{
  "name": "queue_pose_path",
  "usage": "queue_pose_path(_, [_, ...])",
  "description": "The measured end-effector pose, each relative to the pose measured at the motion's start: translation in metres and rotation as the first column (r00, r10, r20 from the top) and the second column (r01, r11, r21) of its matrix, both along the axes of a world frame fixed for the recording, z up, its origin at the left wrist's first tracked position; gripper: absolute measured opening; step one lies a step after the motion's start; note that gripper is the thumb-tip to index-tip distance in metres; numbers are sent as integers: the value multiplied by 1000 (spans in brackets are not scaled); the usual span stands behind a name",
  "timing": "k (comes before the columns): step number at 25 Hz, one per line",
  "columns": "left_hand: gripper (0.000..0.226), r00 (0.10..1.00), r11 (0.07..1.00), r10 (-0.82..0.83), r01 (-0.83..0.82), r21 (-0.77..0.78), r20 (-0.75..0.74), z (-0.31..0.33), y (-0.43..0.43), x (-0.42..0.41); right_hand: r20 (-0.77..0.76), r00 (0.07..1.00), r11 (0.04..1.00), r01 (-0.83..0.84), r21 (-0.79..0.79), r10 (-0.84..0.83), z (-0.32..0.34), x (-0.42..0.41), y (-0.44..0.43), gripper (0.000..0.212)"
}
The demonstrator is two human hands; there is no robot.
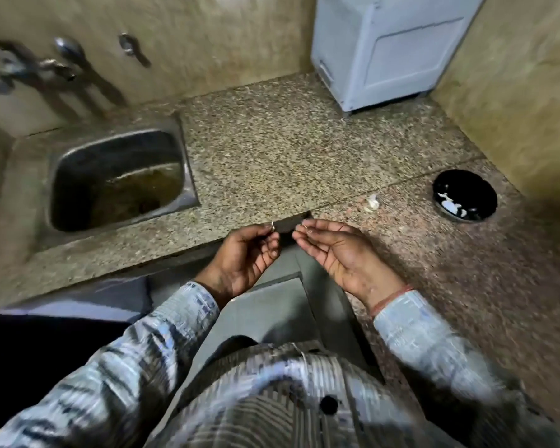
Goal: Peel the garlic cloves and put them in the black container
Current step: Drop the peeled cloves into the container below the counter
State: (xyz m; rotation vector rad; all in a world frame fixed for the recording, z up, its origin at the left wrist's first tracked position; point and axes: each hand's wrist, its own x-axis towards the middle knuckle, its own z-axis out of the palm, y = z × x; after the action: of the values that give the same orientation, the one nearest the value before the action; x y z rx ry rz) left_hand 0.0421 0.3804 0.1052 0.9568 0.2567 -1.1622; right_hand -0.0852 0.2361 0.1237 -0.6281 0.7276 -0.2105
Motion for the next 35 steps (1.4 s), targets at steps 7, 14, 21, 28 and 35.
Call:
queue_pose_path(7, [9, 955, 954, 298, -297, -40, 1, 2, 138, 53, -6, 935, 933, -356, -59, 356, 9, 102, 110, 23])
queue_pose_path(14, [9, 816, 821, 566, -570, -3, -113, -24, 320, 94, -54, 781, 782, -623, 3, 622, -11, 206, 275, 29])
queue_pose_path(21, [15, 637, 659, 750, -743, 117, -180, -115, 425, 112, -183, 540, 557, -828, 59, 822, -109, 277, 395, 27])
queue_pose_path(28, [21, 548, 517, 835, -745, 422, -54, -351, 464, 140, -412, 232, 268, -963, 31, 881, -360, 343, 463, 29])
queue_pose_path(35, [35, 355, 421, 907, -765, 487, -226, -609, 478, 158, -522, -9, -14, -1000, -6, 853, -621, 373, 504, 40])
